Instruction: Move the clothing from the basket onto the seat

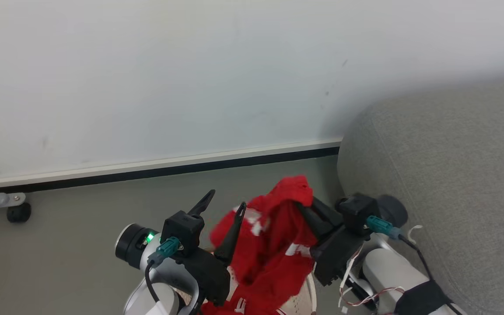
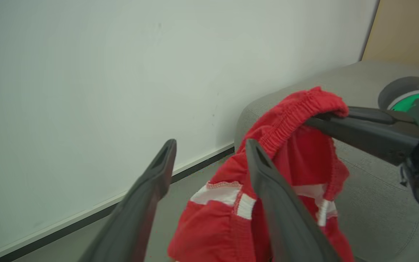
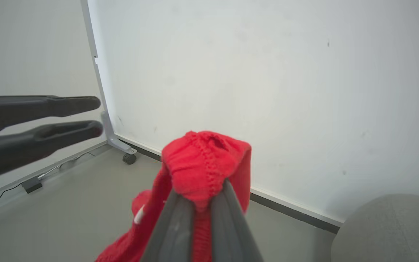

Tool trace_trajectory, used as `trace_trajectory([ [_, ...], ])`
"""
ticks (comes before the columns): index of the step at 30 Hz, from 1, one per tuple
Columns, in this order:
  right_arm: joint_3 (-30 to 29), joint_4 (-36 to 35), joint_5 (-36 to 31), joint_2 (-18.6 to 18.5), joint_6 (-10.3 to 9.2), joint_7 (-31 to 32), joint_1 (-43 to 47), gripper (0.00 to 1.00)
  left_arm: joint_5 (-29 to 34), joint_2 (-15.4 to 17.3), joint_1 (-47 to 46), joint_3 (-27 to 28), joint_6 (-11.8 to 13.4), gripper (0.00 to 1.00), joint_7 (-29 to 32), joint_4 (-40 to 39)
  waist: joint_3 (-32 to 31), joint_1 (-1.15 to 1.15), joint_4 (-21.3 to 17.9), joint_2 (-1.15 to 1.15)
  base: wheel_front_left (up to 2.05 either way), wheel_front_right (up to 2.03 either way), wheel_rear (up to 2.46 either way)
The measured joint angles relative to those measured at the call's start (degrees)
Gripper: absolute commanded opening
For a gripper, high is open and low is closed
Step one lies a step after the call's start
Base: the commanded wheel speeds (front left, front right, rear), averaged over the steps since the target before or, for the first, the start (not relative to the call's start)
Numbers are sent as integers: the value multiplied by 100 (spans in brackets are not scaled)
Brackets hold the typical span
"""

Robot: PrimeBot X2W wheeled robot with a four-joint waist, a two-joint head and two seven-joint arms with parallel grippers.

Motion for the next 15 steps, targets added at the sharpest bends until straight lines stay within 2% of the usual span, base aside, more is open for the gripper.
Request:
trace_trajectory([
  [6, -356, -255, 1, -366, -85, -1, -1, 0, -20, 58, 179, -9, -11, 100, -97, 12, -5, 0, -291, 0, 0, 0, 0],
  [15, -834, -831, -8, -964, -404, -1, 87, 0, -166, 46, 535, -186, -81, 100, -224, -41, -17, 0, -796, 0, 0, 0, 0],
])
